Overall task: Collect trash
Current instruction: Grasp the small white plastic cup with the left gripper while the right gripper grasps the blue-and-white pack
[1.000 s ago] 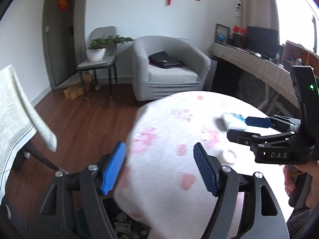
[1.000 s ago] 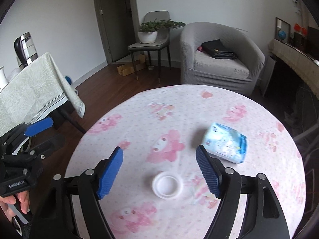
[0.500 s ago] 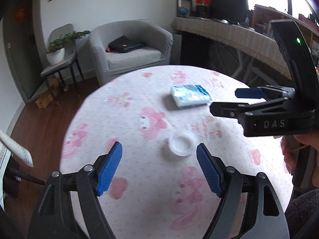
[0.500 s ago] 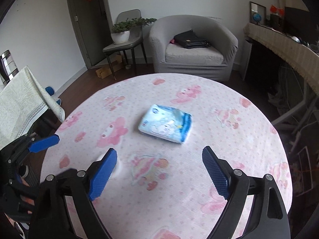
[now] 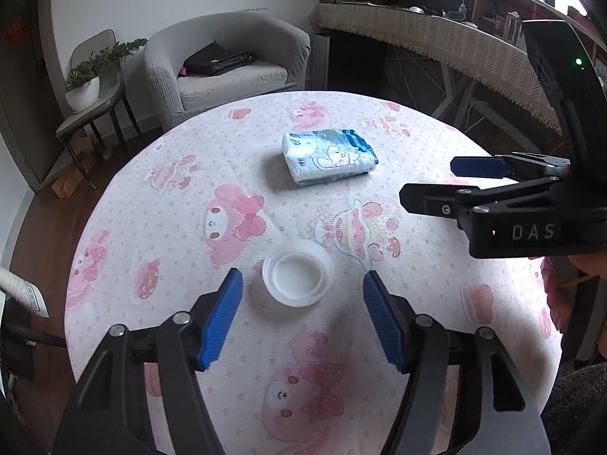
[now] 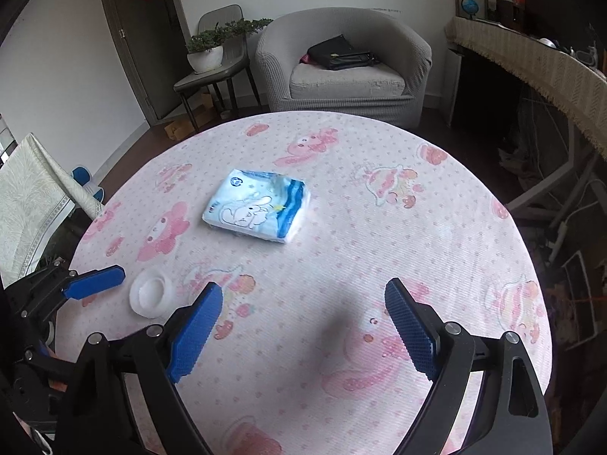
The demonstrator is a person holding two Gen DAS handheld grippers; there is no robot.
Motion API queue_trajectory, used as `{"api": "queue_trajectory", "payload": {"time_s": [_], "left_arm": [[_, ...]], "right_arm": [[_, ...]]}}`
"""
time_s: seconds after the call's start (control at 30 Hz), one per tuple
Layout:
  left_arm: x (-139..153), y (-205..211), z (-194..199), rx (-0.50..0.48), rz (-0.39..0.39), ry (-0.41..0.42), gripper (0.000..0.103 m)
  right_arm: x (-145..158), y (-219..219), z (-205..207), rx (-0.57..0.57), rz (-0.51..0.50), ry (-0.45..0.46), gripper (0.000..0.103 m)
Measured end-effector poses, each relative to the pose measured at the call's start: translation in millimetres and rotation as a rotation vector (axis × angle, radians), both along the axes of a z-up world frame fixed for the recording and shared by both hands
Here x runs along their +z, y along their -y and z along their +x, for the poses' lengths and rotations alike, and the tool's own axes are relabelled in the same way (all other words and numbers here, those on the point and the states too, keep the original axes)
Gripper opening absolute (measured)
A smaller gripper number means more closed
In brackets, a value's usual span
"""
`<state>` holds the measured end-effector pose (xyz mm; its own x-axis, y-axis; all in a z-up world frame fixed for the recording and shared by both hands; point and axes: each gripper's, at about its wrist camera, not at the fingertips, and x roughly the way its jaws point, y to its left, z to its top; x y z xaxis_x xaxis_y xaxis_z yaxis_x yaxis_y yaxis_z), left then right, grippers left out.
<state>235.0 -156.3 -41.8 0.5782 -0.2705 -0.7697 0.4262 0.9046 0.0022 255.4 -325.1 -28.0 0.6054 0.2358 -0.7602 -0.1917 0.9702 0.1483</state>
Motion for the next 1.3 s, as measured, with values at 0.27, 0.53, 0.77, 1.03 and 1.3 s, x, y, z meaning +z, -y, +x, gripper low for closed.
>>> {"api": "queue_trajectory", "payload": {"time_s": [0.27, 0.53, 0.77, 1.03, 1.3], "left_arm": [[-4, 2, 7, 0.021, 0.005, -0.021, 0.047], [1, -14, 6, 0.06, -0.017, -0.018, 0.042], [6, -31, 0, 0.084, -0.02, -0.001, 0.042], [15, -61, -8, 0.124, -0.023, 0.012, 0.042], [21, -88, -16, 0.155, -0.018, 0.018, 0.042]], "right_arm": [[0, -10, 8, 0.017, 0.0, -0.006, 0.088], [0, -36, 21, 0.051, -0.017, 0.0, 0.091], [-11, -52, 39, 0.053, -0.037, -0.032, 0.095], [-11, -67, 53, 0.036, -0.048, -0.015, 0.095], [-13, -77, 64, 0.015, -0.078, -0.009, 0.095]]}}
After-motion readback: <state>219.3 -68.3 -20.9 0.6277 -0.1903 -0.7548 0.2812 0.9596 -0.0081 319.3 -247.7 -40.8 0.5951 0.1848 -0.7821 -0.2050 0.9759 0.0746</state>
